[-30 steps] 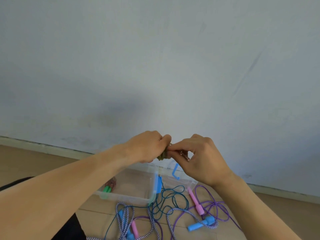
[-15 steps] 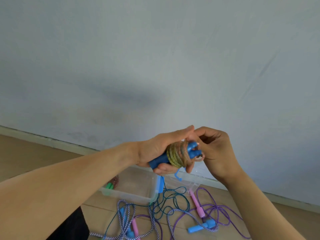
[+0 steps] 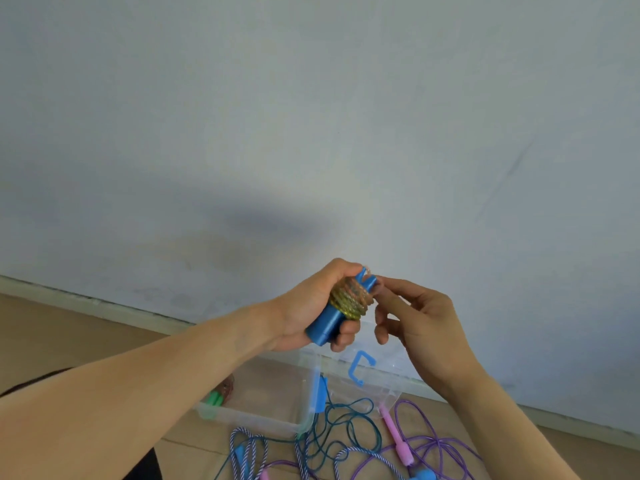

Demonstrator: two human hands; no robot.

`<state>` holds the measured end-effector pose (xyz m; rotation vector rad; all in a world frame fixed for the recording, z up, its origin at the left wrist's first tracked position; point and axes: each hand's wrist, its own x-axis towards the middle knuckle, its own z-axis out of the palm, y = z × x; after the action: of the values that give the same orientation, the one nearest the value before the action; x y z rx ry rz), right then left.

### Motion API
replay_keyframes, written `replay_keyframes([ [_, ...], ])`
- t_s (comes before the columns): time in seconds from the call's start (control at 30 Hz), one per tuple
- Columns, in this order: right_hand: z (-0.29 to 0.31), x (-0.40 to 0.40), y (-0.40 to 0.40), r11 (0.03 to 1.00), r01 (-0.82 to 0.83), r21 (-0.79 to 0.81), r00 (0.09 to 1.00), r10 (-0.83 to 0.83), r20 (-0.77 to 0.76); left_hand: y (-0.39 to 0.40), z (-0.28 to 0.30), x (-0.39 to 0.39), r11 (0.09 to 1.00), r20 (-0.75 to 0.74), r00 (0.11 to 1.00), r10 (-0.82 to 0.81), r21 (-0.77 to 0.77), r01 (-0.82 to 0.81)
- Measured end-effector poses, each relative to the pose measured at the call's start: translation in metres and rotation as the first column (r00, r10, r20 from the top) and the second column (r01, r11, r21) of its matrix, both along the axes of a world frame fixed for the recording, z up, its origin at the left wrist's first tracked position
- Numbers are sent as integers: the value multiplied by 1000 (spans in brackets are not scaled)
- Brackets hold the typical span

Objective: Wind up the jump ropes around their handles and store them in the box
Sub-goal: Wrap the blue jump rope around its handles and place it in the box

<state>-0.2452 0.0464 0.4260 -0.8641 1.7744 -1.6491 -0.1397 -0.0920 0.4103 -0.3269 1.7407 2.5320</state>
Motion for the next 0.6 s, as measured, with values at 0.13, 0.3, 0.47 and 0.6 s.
replay_keyframes([
  [0.13,-3,0,-3,999,-29,-25,988,32,151,-4,1,-1,973,15,995,96,-213,-90],
  [0.3,-5,4,-5,998,20,56,1000,-20,15,-4,-7,0,882,7,967,253,-413,-228],
  [0.47,-12,7,-10,988,139,65,990,-138,-16,5,-7,4,790,-139,952,274,-532,-305],
  [0.6,-5,11,-11,991,124,49,992,-124,-9,18,-11,6,763,-279,887,368,-455,-459],
])
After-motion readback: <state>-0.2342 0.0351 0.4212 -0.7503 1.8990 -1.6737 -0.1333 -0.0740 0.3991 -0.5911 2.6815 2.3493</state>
